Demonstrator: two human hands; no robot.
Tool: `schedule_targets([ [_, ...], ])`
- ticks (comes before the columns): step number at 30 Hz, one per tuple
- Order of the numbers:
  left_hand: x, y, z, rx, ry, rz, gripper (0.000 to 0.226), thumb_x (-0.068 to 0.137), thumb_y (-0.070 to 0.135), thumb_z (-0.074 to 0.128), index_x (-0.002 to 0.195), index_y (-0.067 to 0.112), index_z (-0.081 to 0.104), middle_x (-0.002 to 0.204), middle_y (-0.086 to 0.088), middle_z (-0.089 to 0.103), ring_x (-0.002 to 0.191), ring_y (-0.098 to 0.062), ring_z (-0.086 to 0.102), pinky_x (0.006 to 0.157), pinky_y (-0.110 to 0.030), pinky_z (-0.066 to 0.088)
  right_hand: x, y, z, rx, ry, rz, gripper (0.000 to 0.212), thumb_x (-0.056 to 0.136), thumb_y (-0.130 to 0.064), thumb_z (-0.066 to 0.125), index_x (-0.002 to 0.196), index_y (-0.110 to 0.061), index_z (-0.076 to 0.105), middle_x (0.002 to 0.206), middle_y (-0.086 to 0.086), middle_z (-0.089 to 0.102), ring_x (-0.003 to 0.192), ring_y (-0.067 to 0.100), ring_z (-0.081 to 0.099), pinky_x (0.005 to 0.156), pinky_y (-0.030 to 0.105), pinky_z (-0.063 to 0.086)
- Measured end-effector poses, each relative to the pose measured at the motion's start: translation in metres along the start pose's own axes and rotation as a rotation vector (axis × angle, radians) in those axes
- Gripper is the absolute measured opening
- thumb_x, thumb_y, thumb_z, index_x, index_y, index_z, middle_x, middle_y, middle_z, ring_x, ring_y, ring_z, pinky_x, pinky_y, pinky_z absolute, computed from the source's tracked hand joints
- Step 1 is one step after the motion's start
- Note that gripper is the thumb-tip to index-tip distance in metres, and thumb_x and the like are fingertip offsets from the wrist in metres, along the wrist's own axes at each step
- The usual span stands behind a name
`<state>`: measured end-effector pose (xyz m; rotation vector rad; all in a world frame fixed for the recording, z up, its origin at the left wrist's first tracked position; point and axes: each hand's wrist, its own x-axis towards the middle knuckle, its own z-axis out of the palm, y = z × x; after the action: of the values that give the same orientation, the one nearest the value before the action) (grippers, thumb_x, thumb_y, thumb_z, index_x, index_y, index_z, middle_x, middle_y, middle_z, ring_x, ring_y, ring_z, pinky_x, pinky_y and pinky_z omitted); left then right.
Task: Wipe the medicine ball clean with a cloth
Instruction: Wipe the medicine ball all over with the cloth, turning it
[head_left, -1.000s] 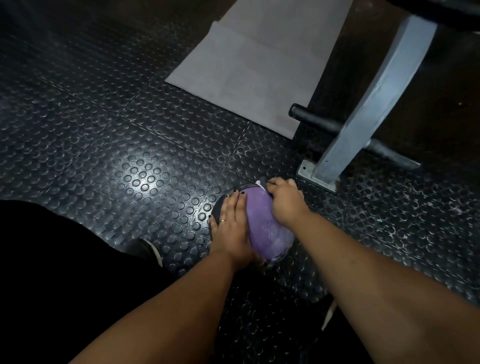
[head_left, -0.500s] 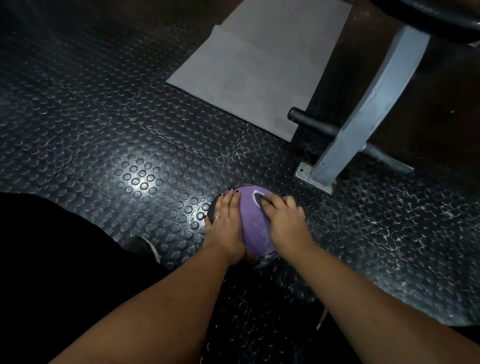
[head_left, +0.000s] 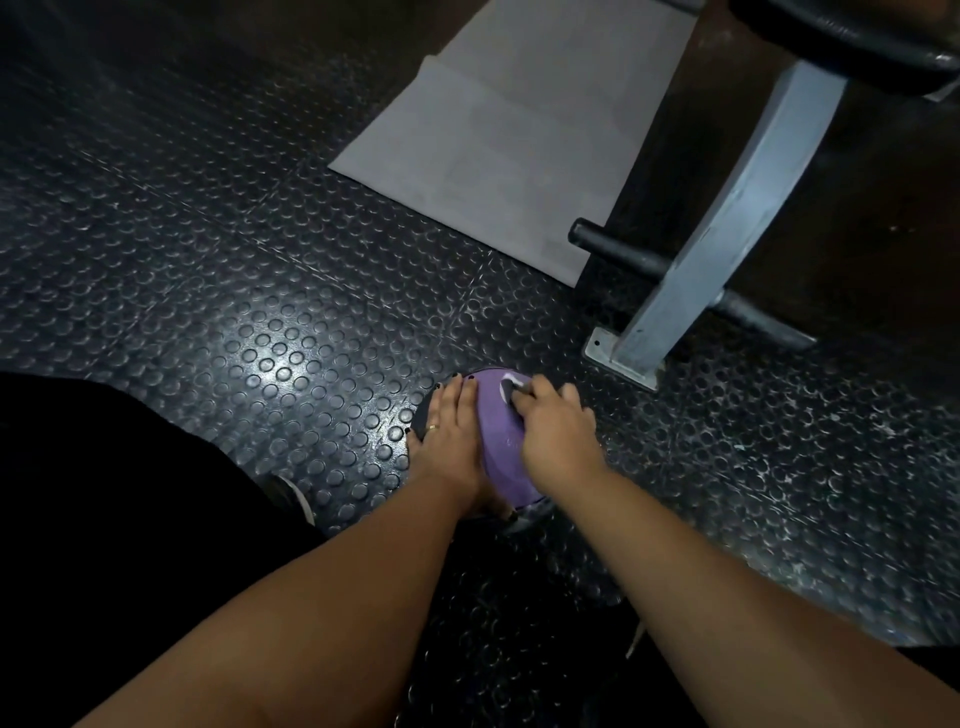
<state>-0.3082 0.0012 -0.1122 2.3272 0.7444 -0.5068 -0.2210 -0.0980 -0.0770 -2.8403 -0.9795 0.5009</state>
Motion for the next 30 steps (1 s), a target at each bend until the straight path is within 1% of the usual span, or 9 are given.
schedule_targets([
  [3,-0.004,-0.002,0.002,0.0,0.016,0.027,0.159,0.051,0.054,0.094,0.154,0.024,-0.024,0.161,0.009,-0.028,0.151,-0.016,-0.02,0.12,-0.064,0.012,-0.02,0.002,0.007,-0.054,-0.018,0.0,0.057,0.09,-0.021,0.057,0.142,-0.031,0.036,0.143,-0.009,0.032,0.117,0.024,0.033,0.095,0.037,0.035],
  [6,-0.003,-0.003,0.005,0.019,0.048,0.039,0.156,0.055,0.053,0.093,0.154,0.023,-0.024,0.16,0.01,-0.028,0.151,-0.017,-0.02,0.119,-0.065,0.015,-0.016,0.003,0.01,-0.047,-0.002,0.005,0.055,0.094,-0.017,0.045,0.145,-0.032,0.031,0.146,-0.01,0.029,0.119,0.025,0.032,0.099,0.04,0.034],
  [9,-0.002,-0.004,0.004,0.028,0.017,0.03,0.155,0.058,0.05,0.093,0.154,0.021,-0.026,0.161,0.006,-0.029,0.151,-0.021,-0.021,0.119,-0.064,0.015,0.009,-0.001,0.005,-0.029,0.013,0.019,0.048,0.094,-0.011,0.037,0.139,-0.026,0.042,0.143,-0.007,0.034,0.121,0.027,0.033,0.098,0.044,0.035],
  [12,-0.009,-0.004,0.006,0.054,0.016,0.046,0.161,0.053,0.052,0.093,0.153,0.02,-0.028,0.161,0.004,-0.031,0.151,-0.022,-0.024,0.122,-0.059,0.011,0.045,-0.004,-0.002,-0.02,-0.067,0.055,0.04,0.094,-0.011,0.037,0.13,-0.022,0.054,0.138,-0.003,0.038,0.123,0.029,0.033,0.098,0.047,0.036],
  [15,-0.011,-0.005,0.011,0.044,0.04,0.049,0.164,0.049,0.055,0.093,0.152,0.022,-0.03,0.161,0.007,-0.031,0.151,-0.02,-0.023,0.121,-0.061,0.012,0.06,-0.003,-0.002,-0.079,-0.127,0.043,0.039,0.093,-0.011,0.04,0.127,-0.023,0.056,0.138,-0.003,0.039,0.123,0.03,0.032,0.098,0.048,0.036],
  [20,-0.007,-0.007,0.009,0.047,0.047,0.03,0.159,0.053,0.058,0.091,0.153,0.023,-0.027,0.161,0.008,-0.03,0.151,-0.018,-0.021,0.121,-0.06,0.013,0.025,0.002,0.003,-0.075,0.005,-0.033,0.048,0.091,-0.01,0.041,0.137,-0.025,0.045,0.138,-0.006,0.036,0.116,0.026,0.036,0.093,0.043,0.038],
  [24,-0.005,-0.01,0.009,0.027,0.066,0.042,0.154,0.057,0.055,0.09,0.153,0.025,-0.027,0.16,0.01,-0.031,0.151,-0.017,-0.022,0.122,-0.057,0.012,-0.012,0.006,0.012,-0.069,0.05,-0.119,0.058,0.089,-0.014,0.046,0.143,-0.034,0.036,0.142,-0.01,0.037,0.113,0.026,0.038,0.09,0.039,0.037],
  [27,-0.005,-0.013,0.009,-0.005,0.084,0.05,0.149,0.061,0.048,0.089,0.154,0.025,-0.025,0.161,0.01,-0.028,0.151,-0.017,-0.02,0.121,-0.058,0.015,-0.036,0.006,0.021,-0.129,0.1,-0.263,0.062,0.074,-0.024,0.06,0.135,-0.031,0.051,0.133,-0.008,0.053,0.101,0.029,0.052,0.079,0.04,0.043],
  [30,-0.008,-0.015,0.009,-0.019,0.08,0.042,0.155,0.055,0.053,0.091,0.154,0.025,-0.025,0.16,0.011,-0.029,0.151,-0.017,-0.02,0.122,-0.057,0.015,-0.032,0.005,0.02,-0.167,0.145,-0.283,0.058,0.075,-0.023,0.042,0.131,-0.03,0.055,0.128,-0.009,0.057,0.093,0.028,0.055,0.071,0.038,0.043],
])
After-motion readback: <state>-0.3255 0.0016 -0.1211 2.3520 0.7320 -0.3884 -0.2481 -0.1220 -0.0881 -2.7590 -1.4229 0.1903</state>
